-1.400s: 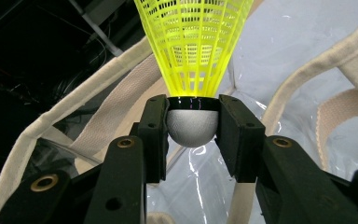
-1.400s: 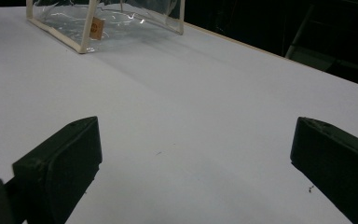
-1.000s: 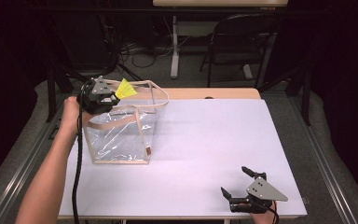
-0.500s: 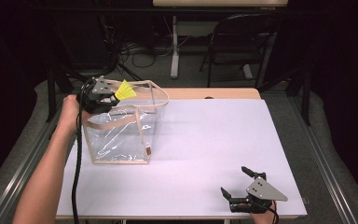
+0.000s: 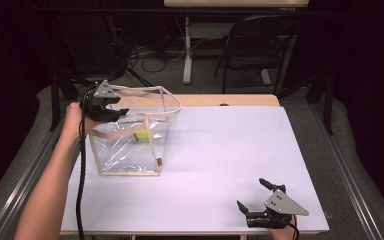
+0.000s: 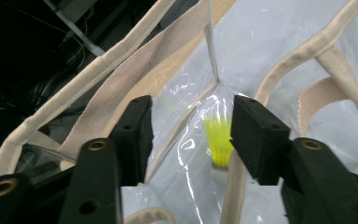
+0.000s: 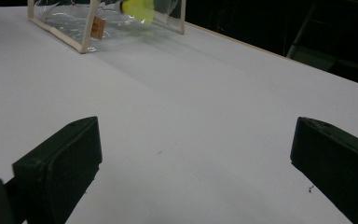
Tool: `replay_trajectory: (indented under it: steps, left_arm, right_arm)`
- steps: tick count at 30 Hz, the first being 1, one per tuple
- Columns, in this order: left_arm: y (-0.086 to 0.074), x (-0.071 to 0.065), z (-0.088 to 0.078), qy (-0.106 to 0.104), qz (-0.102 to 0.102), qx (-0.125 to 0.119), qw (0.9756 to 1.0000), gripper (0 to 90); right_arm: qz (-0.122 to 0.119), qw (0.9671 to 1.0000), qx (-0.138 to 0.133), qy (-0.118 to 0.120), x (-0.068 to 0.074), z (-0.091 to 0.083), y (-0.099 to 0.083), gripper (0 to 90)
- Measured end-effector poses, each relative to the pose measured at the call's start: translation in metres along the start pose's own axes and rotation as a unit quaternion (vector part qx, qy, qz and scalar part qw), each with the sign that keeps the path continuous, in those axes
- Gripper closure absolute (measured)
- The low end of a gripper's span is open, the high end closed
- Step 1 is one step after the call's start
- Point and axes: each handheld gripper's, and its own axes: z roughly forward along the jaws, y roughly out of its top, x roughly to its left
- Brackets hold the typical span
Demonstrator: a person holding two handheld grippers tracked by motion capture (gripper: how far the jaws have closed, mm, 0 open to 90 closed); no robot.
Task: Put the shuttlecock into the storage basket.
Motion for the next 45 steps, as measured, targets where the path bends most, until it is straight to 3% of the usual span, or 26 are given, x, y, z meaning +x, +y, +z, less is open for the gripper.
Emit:
replay_trajectory:
  steps: [3,7,11,19,24,45]
  left_arm:
    - [-0.004,0.0,-0.003,-0.001,-0.02,-0.016,0.9997,33.4]
    - [-0.008,-0.005,-0.01,0.005,-0.029,-0.034,0.999,21.0]
    - [-0.012,-0.012,-0.018,0.015,-0.037,-0.059,0.9975,14.8]
    - [-0.013,-0.027,-0.032,0.025,-0.043,-0.082,0.9954,4.1]
    - [-0.015,-0.037,-0.036,0.024,-0.04,-0.091,0.9947,0.2]
    - [-0.028,-0.077,-0.043,0.016,-0.041,-0.131,0.9904,0.0]
  right_arm:
    - [0.0,1.0,0.0,0.0,0.0,0.0,0.0,1.5]
    - [-0.001,1.0,0.0,0.0,0.0,0.0,0.0,1.5]
    - [0.0,1.0,0.001,0.0,0.0,0.0,0.0,1.5]
    - [0.0,1.0,-0.001,0.002,0.0,-0.001,0.0,1.5]
    - [0.0,1.0,-0.002,0.002,0.0,-0.001,0.0,1.5]
    - [0.012,0.9999,-0.002,0.003,-0.003,-0.004,-0.003,1.5]
